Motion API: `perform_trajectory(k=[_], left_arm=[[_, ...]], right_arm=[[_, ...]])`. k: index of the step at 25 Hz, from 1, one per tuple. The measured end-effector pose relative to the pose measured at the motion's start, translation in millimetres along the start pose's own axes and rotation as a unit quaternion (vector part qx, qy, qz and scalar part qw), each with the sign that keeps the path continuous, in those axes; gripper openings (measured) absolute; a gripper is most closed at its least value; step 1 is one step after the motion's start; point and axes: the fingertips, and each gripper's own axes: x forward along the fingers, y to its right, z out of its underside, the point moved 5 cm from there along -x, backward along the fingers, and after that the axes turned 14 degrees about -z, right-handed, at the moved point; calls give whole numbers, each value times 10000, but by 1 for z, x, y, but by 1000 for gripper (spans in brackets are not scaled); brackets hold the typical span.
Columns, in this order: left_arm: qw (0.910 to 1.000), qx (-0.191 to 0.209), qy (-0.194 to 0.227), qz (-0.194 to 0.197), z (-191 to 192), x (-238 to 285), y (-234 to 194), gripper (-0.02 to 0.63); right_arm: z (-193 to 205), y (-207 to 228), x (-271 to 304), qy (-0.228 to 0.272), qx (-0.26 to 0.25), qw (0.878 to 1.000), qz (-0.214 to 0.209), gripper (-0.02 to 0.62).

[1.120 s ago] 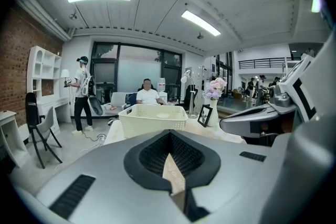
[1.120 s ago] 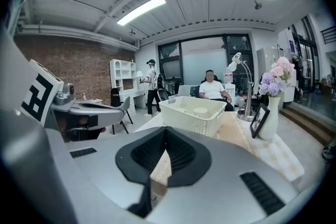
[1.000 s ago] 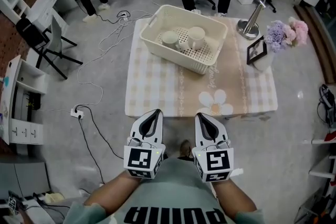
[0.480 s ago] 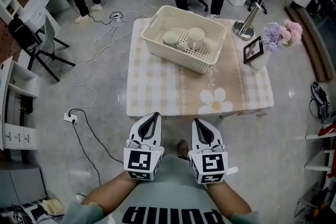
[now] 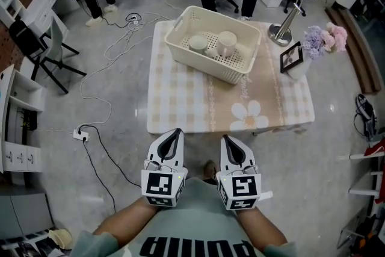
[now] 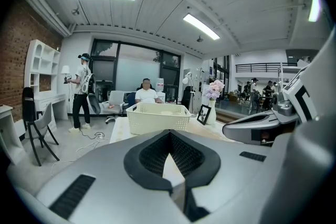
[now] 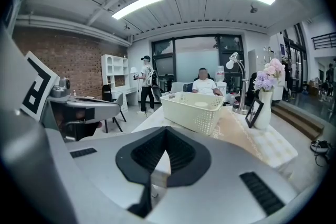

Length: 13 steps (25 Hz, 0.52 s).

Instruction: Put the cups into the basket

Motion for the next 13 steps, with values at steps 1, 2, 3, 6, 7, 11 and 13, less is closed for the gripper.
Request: perform_trajectory(k=[1, 2, 3, 6, 7, 11, 13], left_arm=[[10000, 4, -11, -3, 0, 0, 0, 6], [10000, 0, -14, -9, 0, 0, -1, 6], [10000, -12, -8, -17, -1, 0, -1, 6], [10000, -23, 4, -28, -1, 1, 0, 6], [10000, -17, -1, -25, -1, 1, 0, 6], [10000, -9, 12, -23, 0, 4, 0, 6], [10000, 7, -3, -17, 1, 6, -1, 6]], right_arm=[[0, 0, 0, -5, 3, 10000, 1, 11], [-1, 0, 0, -6, 2, 10000, -1, 11], [-1, 0, 0, -5, -1, 10000, -6, 11], [-1, 0, 1, -1, -2, 10000, -29, 11], [0, 1, 2, -1, -1, 10000, -34, 11], [0, 3, 4, -8, 1, 10000, -44, 11], [0, 4, 6, -9, 7, 10000, -46, 11]])
